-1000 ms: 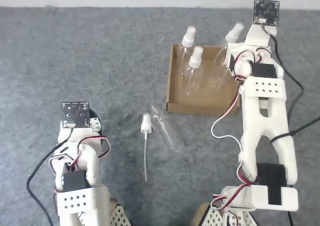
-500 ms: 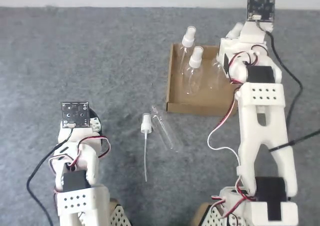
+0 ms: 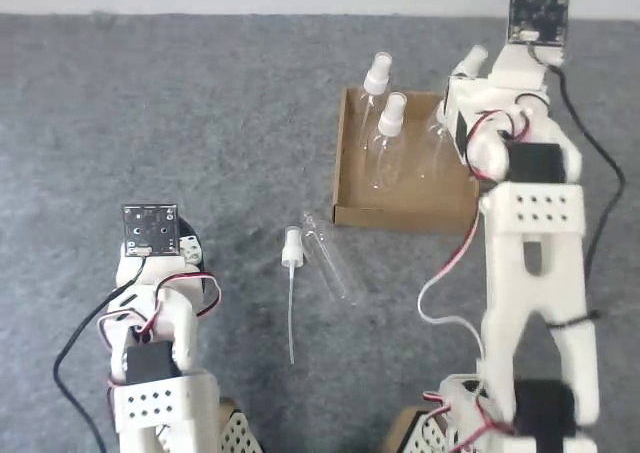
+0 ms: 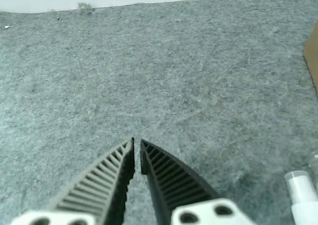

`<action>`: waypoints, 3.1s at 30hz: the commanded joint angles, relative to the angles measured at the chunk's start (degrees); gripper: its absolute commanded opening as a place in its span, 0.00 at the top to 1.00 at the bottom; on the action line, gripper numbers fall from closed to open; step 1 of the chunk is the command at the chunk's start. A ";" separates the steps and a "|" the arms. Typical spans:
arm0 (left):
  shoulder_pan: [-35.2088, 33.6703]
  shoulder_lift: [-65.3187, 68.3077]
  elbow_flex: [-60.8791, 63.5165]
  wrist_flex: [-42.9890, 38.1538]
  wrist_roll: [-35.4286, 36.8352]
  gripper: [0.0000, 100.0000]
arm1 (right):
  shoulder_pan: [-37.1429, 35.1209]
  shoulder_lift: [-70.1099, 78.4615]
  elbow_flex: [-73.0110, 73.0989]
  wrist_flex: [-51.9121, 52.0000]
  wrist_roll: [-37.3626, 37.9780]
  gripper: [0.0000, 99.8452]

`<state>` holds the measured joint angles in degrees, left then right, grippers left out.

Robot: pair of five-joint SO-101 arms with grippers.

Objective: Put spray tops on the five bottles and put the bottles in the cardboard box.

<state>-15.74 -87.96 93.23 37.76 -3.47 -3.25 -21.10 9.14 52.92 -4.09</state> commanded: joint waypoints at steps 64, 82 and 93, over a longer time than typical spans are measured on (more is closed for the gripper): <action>0.18 -1.05 0.13 -1.58 -0.44 0.99 | -36.35 -21.14 39.91 4.88 6.24 0.73; 0.18 -1.05 0.31 -1.58 -0.44 0.99 | -38.64 -21.14 40.09 4.88 6.24 0.73; 0.18 -1.05 0.31 -1.58 -0.44 0.99 | -38.64 -21.14 40.09 4.88 6.24 0.73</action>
<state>-15.74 -87.96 94.11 37.76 -3.47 -41.41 -40.18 49.49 58.81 1.36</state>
